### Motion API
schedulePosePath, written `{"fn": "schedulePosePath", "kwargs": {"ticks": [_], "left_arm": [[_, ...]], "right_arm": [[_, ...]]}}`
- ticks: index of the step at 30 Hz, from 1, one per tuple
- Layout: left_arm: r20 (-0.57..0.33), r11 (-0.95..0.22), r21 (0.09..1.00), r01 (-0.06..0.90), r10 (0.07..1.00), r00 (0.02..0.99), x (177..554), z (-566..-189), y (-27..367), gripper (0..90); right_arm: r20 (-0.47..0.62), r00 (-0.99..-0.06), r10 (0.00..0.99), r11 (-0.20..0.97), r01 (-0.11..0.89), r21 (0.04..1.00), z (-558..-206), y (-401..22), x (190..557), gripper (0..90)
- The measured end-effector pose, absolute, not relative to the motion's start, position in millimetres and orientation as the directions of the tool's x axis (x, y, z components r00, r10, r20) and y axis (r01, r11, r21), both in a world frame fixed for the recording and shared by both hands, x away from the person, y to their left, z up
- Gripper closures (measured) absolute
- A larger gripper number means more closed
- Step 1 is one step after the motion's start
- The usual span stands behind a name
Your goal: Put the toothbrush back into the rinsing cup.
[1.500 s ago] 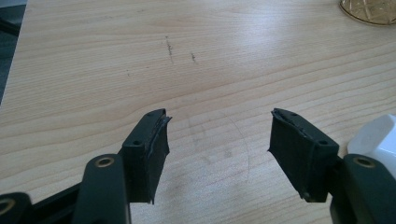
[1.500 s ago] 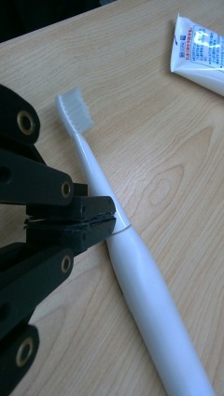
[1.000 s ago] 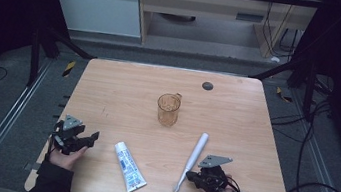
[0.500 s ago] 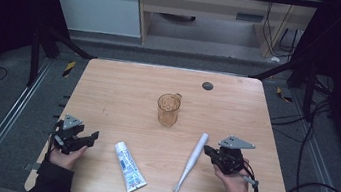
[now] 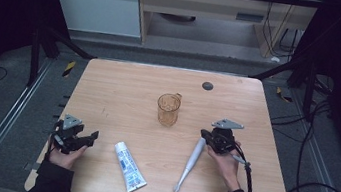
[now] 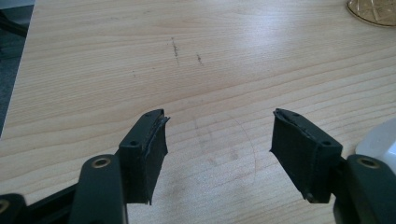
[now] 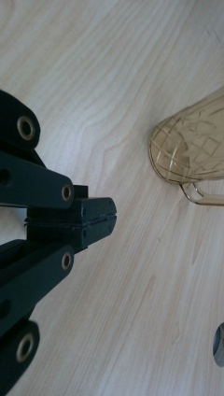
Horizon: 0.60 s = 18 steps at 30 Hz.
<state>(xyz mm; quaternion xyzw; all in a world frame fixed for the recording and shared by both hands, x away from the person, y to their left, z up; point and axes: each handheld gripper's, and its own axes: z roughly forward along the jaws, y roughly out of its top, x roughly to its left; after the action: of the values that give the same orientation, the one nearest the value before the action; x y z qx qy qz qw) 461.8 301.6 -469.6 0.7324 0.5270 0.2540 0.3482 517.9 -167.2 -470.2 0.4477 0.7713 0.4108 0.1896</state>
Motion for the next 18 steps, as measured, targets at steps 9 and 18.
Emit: {"fn": "schedulePosePath", "kwargs": {"ticks": [9, 18], "left_arm": [[0.006, -0.204, 0.777, 0.595, 0.948, 0.318, 462, -470, 302, 34.7], [0.006, -0.204, 0.778, 0.593, 0.948, 0.319, 462, -470, 301, 34.7]], "right_arm": [[0.064, -0.519, 0.852, 0.281, 0.557, 0.781, -480, -161, 531, 90.0], [0.042, -0.524, 0.85, 0.315, 0.571, 0.758, -485, -161, 532, 90.0]]}}
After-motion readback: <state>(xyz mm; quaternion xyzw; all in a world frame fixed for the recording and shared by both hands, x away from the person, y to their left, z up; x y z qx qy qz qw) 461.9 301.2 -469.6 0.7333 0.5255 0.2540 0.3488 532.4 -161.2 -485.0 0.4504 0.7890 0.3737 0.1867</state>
